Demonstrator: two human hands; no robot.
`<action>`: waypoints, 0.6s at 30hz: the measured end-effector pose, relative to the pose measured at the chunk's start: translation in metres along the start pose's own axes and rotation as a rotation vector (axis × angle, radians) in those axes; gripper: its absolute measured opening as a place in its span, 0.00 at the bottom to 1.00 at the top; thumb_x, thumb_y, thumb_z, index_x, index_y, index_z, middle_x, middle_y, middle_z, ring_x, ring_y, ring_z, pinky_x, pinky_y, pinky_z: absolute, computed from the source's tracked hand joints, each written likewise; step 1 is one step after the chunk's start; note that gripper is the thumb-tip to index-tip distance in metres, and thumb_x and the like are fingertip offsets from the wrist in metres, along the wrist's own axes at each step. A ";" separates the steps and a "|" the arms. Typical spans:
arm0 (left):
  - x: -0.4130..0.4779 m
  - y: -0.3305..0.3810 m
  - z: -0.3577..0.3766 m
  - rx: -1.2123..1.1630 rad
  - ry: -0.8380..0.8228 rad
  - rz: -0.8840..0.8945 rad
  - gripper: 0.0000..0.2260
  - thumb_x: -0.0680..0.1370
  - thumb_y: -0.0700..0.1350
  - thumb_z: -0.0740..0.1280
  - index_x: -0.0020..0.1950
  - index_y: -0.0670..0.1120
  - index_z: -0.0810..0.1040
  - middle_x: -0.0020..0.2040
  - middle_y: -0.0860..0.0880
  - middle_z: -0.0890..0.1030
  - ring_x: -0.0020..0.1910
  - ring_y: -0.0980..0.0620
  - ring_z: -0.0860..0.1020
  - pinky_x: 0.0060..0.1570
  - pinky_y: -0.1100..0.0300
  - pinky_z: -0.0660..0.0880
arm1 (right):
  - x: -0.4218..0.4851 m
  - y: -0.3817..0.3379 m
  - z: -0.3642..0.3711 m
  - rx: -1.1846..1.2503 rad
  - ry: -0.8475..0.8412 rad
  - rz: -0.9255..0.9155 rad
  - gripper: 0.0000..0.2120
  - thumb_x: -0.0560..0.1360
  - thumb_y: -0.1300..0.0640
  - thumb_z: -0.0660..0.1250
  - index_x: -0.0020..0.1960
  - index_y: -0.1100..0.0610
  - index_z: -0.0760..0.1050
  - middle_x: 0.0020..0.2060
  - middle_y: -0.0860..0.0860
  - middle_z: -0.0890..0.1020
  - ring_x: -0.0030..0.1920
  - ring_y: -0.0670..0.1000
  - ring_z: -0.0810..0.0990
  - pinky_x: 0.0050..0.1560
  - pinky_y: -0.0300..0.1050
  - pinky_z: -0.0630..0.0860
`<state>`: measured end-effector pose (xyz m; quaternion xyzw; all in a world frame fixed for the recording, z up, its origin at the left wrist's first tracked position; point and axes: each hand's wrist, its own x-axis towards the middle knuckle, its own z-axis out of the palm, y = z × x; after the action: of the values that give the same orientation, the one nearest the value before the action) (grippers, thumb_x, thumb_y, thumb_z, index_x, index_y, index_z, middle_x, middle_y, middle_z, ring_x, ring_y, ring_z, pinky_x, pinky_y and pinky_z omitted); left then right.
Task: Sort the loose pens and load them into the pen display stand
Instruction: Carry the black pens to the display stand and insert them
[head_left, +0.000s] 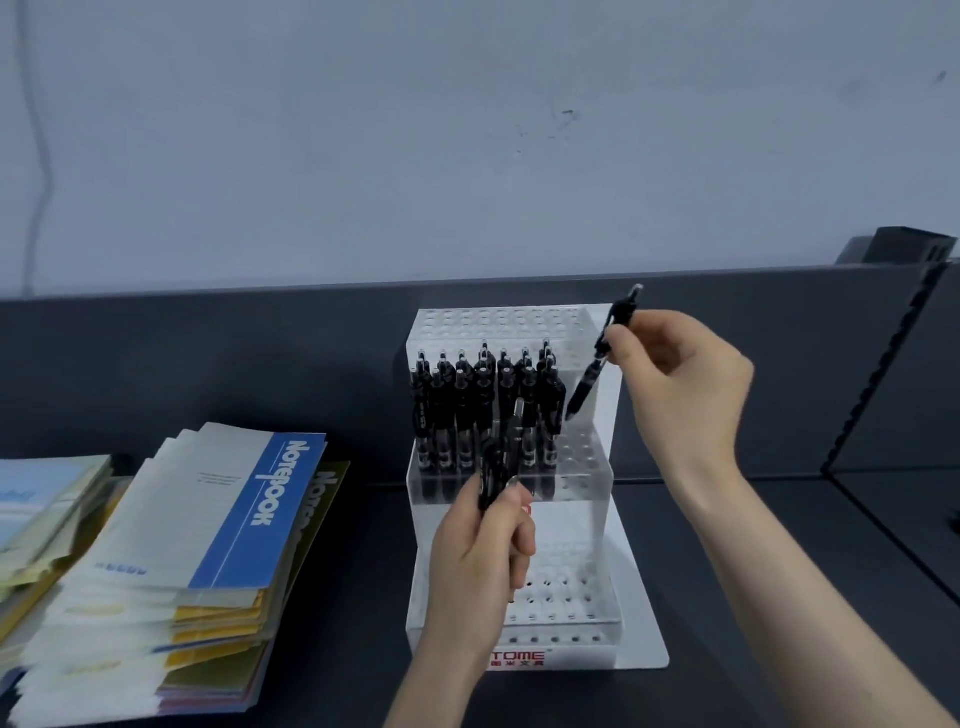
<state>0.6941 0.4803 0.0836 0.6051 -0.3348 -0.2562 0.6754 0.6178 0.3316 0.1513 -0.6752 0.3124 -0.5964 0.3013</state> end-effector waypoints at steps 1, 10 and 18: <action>0.000 0.000 -0.001 -0.008 0.006 -0.002 0.10 0.80 0.42 0.60 0.43 0.38 0.73 0.30 0.48 0.72 0.26 0.53 0.66 0.26 0.62 0.64 | 0.001 0.002 0.003 -0.046 -0.021 -0.021 0.04 0.73 0.56 0.70 0.44 0.48 0.81 0.37 0.41 0.83 0.39 0.44 0.82 0.47 0.46 0.80; -0.002 -0.002 -0.010 0.002 0.030 -0.011 0.09 0.80 0.42 0.60 0.44 0.40 0.76 0.30 0.49 0.73 0.26 0.53 0.67 0.26 0.60 0.63 | -0.003 0.026 0.025 -0.393 -0.196 -0.044 0.04 0.72 0.51 0.71 0.43 0.51 0.81 0.31 0.42 0.79 0.37 0.47 0.81 0.41 0.45 0.77; -0.001 -0.004 -0.009 0.019 0.029 -0.022 0.09 0.80 0.43 0.60 0.43 0.44 0.78 0.30 0.49 0.74 0.26 0.54 0.69 0.27 0.60 0.66 | -0.008 0.034 0.027 -0.350 -0.214 0.008 0.03 0.72 0.54 0.71 0.46 0.52 0.82 0.35 0.45 0.83 0.39 0.46 0.81 0.44 0.46 0.78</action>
<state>0.7007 0.4869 0.0786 0.6187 -0.3209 -0.2516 0.6715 0.6413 0.3175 0.1166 -0.7756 0.3803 -0.4566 0.2131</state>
